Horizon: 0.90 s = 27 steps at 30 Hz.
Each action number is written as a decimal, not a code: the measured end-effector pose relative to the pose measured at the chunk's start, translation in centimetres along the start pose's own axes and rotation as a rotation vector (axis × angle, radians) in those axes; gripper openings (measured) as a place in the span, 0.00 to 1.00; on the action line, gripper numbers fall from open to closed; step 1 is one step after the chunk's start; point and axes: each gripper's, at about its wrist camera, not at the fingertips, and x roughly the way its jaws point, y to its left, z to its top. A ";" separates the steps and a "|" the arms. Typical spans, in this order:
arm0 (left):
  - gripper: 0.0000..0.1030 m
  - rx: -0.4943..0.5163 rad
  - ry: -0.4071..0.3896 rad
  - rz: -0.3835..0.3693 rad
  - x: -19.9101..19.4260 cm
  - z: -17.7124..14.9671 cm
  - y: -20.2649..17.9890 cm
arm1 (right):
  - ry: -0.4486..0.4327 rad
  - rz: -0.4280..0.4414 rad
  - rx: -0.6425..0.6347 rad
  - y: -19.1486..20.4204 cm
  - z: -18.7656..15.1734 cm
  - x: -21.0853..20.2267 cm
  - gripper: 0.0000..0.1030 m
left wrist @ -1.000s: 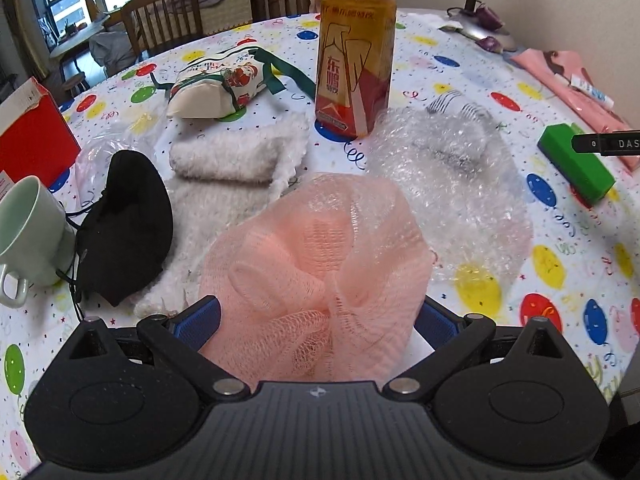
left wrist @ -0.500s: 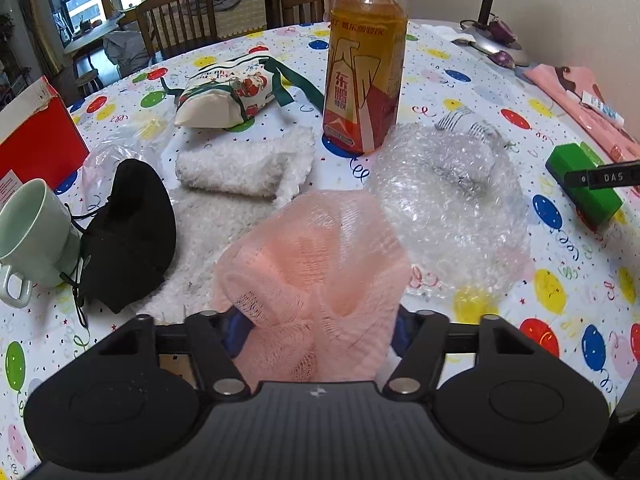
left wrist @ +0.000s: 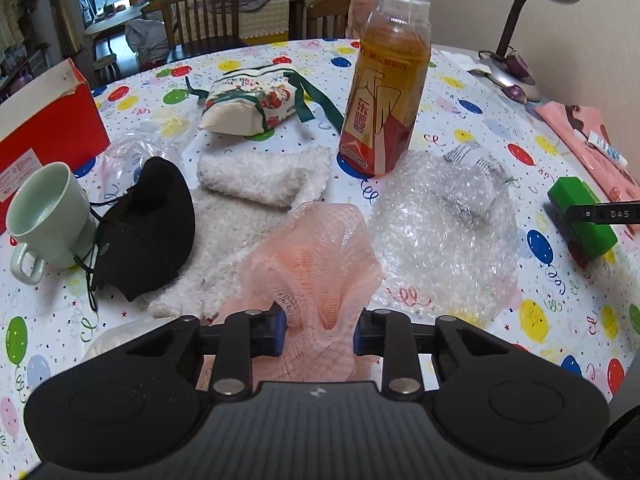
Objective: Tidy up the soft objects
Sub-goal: 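Carry the bath puff and green sponge with both tools over the red box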
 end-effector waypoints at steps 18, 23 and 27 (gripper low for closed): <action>0.24 -0.111 -0.122 0.019 -8.0 2.2 2.1 | -0.106 0.267 -0.141 5.1 4.9 -10.0 0.64; 0.24 -0.145 -0.157 0.029 -10.4 3.1 3.2 | -0.112 0.359 -0.214 7.7 6.5 -11.4 0.64; 0.24 -0.158 -0.184 0.055 -12.0 3.7 4.3 | -0.110 0.434 -0.298 10.7 7.8 -11.9 0.64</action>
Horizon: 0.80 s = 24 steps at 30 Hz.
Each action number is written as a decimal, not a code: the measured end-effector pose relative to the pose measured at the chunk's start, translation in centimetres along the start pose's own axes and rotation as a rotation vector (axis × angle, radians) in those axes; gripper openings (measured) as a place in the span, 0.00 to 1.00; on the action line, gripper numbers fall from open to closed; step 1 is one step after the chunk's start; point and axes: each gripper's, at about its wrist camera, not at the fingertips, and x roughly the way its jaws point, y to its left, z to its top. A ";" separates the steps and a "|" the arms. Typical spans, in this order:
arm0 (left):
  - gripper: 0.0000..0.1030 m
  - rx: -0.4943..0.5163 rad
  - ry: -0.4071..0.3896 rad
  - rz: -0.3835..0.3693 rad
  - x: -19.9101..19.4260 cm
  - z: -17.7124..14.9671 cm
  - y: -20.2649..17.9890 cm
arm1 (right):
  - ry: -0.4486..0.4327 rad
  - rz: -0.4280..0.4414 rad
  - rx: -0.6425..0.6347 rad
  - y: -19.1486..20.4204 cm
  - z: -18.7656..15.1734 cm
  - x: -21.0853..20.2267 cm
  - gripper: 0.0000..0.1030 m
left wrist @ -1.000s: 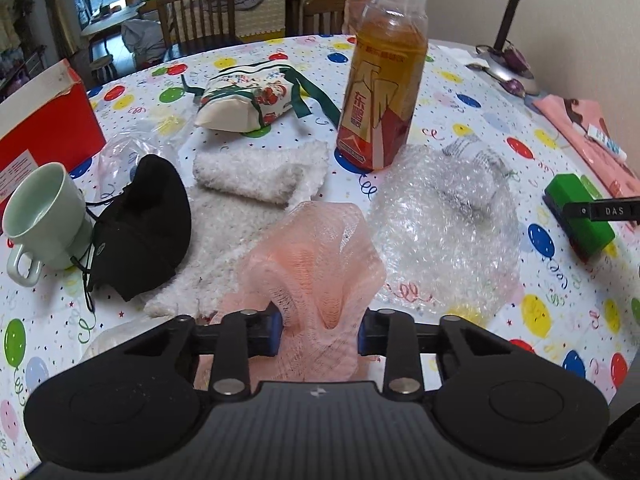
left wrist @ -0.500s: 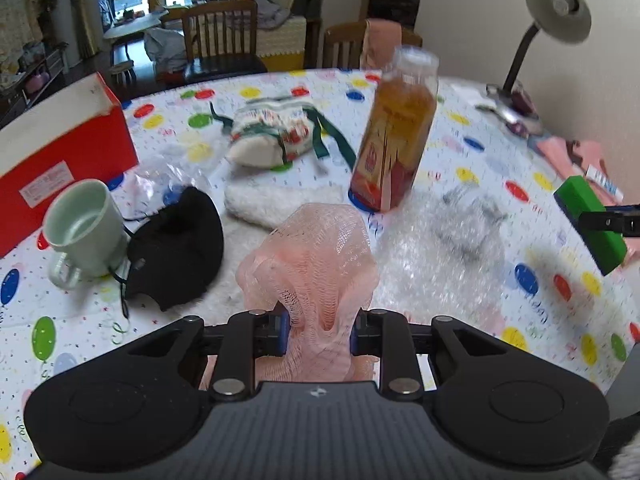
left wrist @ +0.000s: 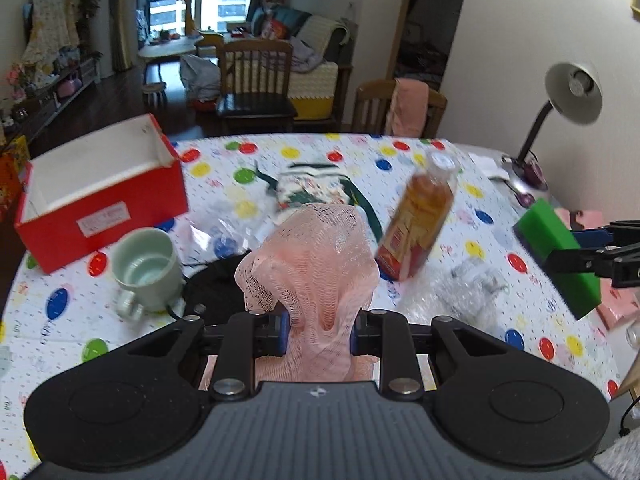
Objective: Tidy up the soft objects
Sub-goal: 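Carry the bath puff and green sponge with both tools over the red box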
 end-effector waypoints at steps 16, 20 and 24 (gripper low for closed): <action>0.24 -0.041 -0.078 0.086 -2.3 4.2 11.7 | -0.001 0.210 -0.182 14.9 9.1 5.8 0.65; 0.24 -0.012 -0.068 0.096 -1.6 5.2 15.4 | 0.002 0.196 -0.220 19.4 10.8 7.8 0.64; 0.24 0.011 -0.057 0.115 -0.7 6.4 19.3 | 0.012 0.182 -0.247 23.5 12.7 10.5 0.64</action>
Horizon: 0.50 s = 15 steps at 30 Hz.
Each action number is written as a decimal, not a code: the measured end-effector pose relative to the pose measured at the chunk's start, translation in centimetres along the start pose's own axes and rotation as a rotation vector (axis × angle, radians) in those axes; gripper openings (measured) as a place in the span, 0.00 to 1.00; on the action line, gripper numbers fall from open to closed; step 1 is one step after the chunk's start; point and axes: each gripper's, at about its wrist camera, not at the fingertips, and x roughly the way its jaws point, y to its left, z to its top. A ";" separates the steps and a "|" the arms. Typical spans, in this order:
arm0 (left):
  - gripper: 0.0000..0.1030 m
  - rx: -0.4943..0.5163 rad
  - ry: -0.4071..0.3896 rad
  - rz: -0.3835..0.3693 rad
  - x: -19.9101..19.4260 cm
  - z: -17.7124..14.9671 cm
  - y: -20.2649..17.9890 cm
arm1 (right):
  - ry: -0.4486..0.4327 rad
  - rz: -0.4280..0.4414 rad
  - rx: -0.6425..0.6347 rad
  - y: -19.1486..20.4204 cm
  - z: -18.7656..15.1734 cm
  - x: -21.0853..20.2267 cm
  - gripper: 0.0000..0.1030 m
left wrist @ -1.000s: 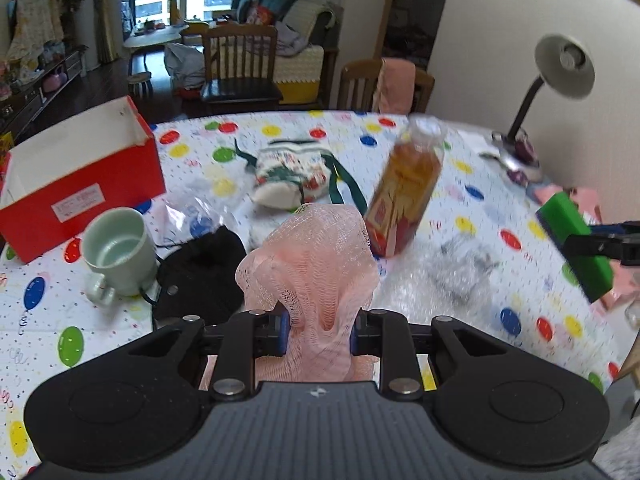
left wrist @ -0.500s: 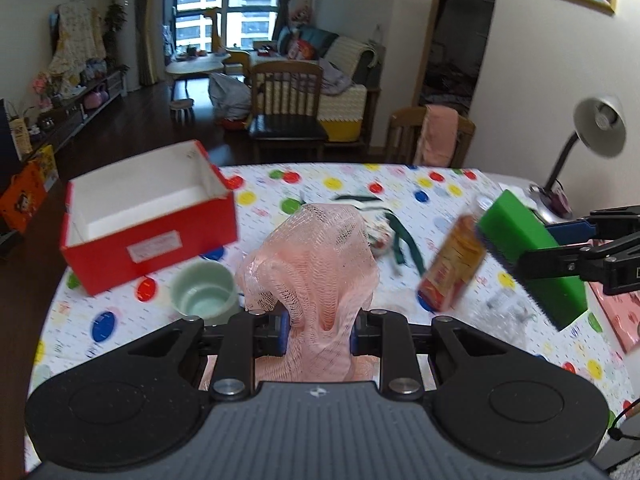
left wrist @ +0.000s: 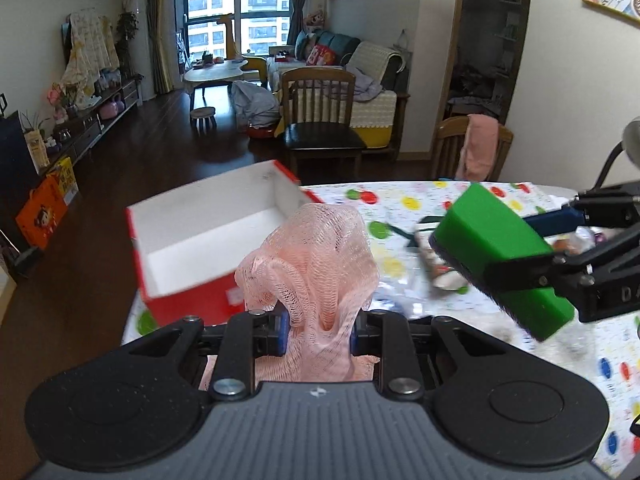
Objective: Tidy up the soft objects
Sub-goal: 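Carry the bath puff and green sponge with both tools over the red box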
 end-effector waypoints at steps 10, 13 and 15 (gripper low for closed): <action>0.24 0.085 0.002 0.078 4.6 3.5 7.7 | 0.000 -0.098 -0.070 4.1 6.3 9.0 0.64; 0.24 0.105 0.003 0.096 6.5 4.7 9.1 | 0.029 -0.094 -0.094 4.2 7.8 11.9 0.64; 0.24 0.102 0.008 0.093 7.9 5.5 10.2 | 0.055 -0.099 -0.084 4.0 8.9 13.7 0.64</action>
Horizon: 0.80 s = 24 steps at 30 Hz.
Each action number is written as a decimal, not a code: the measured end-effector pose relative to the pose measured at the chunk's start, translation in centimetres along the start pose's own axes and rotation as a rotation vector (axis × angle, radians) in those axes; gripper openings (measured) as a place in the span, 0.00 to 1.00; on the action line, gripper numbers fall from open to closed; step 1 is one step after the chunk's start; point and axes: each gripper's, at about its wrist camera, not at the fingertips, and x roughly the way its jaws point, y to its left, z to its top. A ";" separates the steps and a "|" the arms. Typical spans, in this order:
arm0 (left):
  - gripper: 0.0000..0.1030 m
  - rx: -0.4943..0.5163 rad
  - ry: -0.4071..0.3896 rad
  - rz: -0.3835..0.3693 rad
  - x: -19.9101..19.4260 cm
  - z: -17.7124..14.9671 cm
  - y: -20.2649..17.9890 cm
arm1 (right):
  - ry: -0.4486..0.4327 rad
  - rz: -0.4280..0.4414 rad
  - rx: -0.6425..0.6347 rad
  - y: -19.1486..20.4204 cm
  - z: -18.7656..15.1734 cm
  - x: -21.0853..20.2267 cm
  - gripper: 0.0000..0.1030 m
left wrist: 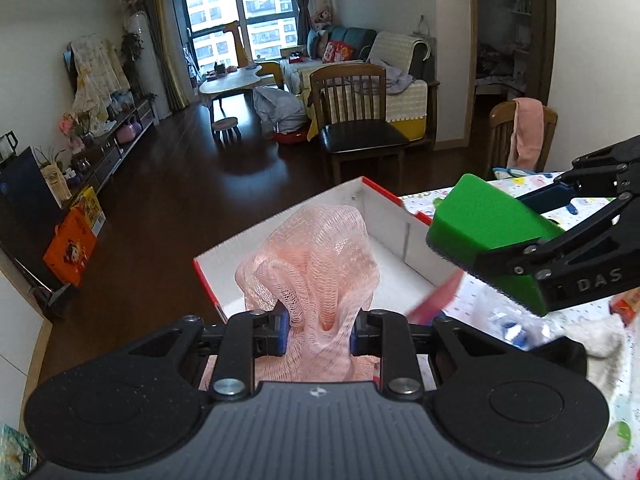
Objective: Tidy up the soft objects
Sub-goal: 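Carry the bath puff and green sponge with both tools over the red box, then lower and release the bath puff with the left tool while the right tool drops the sponge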
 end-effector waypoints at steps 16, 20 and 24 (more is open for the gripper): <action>0.24 0.080 0.134 0.012 13.6 3.1 2.6 | 0.098 -0.063 -0.017 1.0 3.8 12.6 0.64; 0.24 0.090 0.184 0.001 16.1 2.8 2.8 | 0.124 -0.069 -0.012 1.3 4.1 15.0 0.64; 0.24 0.105 0.225 -0.007 18.1 2.5 3.0 | 0.151 -0.074 -0.017 1.6 4.2 17.0 0.64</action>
